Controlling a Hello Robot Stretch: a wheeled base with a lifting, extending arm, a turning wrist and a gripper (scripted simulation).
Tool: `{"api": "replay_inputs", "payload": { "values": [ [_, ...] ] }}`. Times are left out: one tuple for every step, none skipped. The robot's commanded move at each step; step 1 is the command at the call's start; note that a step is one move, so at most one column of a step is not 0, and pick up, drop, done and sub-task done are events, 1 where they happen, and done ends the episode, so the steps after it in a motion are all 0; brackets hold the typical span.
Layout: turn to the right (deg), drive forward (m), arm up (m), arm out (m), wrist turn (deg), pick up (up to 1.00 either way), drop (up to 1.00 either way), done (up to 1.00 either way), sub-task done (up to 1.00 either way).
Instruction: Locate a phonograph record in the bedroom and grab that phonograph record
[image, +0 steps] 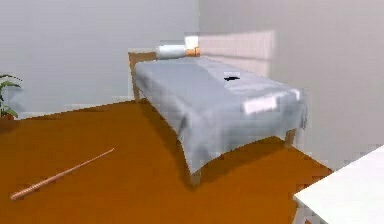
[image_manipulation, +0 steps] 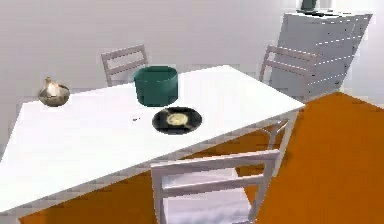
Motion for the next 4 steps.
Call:
{"api": "replay_inputs", "payload": {
  "values": [
    [45.0,0.0,0.0,0.0,0.0,0.0,0.0,0.0,0.0],
    [12.0,0.0,0.0,0.0,0.0,0.0,0.0,0.0,0.0],
    [0.0,0.3,0.0,0.0,0.0,0.0,0.0,0.0,0.0],
    [-42.0,0.0,0.0,0.0,0.0,0.0,0.0,0.0,0.0]
  ]
}}
